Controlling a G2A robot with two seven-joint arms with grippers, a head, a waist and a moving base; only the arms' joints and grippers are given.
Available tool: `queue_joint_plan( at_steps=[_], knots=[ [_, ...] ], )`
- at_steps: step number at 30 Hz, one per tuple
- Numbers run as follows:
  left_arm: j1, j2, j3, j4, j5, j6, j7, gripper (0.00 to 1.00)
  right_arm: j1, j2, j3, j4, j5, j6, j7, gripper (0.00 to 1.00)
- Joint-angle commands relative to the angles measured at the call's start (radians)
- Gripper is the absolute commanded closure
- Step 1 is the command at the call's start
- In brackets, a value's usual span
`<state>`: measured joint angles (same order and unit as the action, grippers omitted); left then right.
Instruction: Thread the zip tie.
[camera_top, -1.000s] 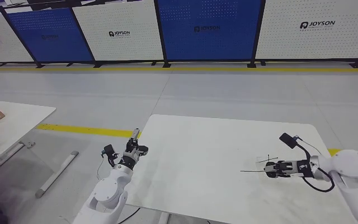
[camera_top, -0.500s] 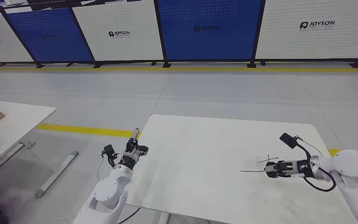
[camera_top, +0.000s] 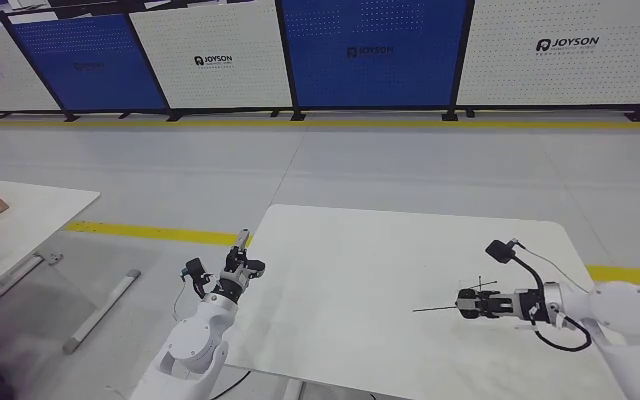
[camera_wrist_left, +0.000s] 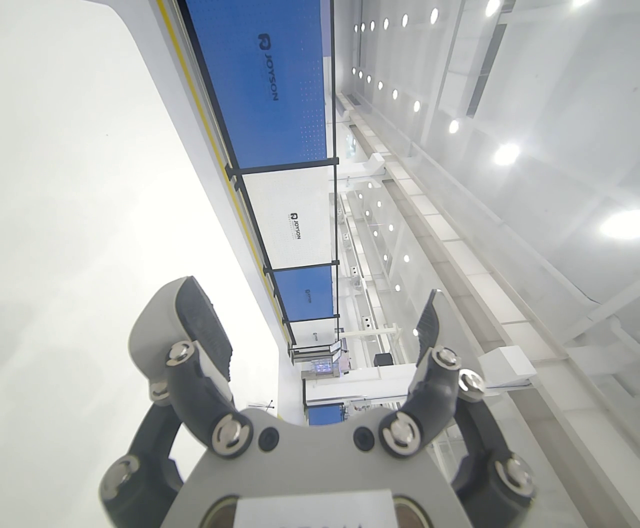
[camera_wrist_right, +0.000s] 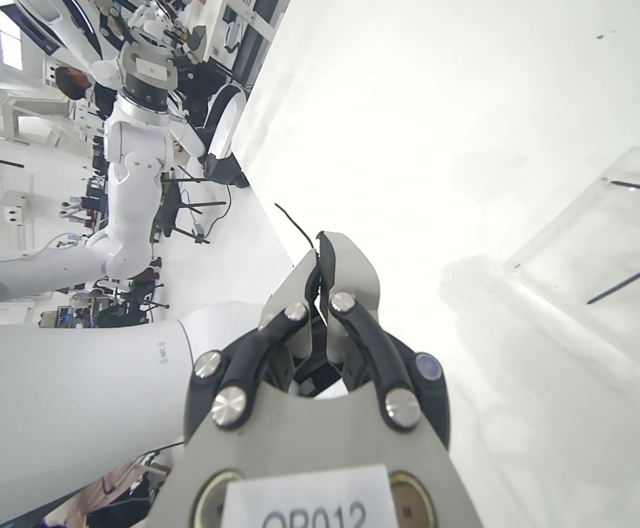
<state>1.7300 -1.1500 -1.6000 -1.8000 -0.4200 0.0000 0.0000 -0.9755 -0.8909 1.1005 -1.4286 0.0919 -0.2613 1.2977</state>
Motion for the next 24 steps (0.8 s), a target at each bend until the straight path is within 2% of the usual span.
queue_joint_plan(
  at_steps=[1, 13, 16, 21, 24],
  knots=[
    [0.000, 0.000, 0.000, 0.000, 0.000, 0.000, 0.000, 0.00, 0.000, 0.000, 0.001, 0.000, 0.000, 0.000, 0.000, 1.00],
    [0.000, 0.000, 0.000, 0.000, 0.000, 0.000, 0.000, 0.00, 0.000, 0.000, 0.001, 0.000, 0.000, 0.000, 0.000, 1.00],
    [0.000, 0.000, 0.000, 0.000, 0.000, 0.000, 0.000, 0.00, -0.012, -0.001, -0.001, -0.028, -0.049, 0.005, -0.076, 1.00],
    [0.000, 0.000, 0.000, 0.000, 0.000, 0.000, 0.000, 0.00, -0.066, 0.005, 0.018, -0.105, -0.144, -0.079, -0.201, 1.00],
    [0.000, 0.000, 0.000, 0.000, 0.000, 0.000, 0.000, 0.00, -0.098, 0.007, 0.001, -0.156, -0.248, -0.079, -0.266, 1.00]
  ],
)
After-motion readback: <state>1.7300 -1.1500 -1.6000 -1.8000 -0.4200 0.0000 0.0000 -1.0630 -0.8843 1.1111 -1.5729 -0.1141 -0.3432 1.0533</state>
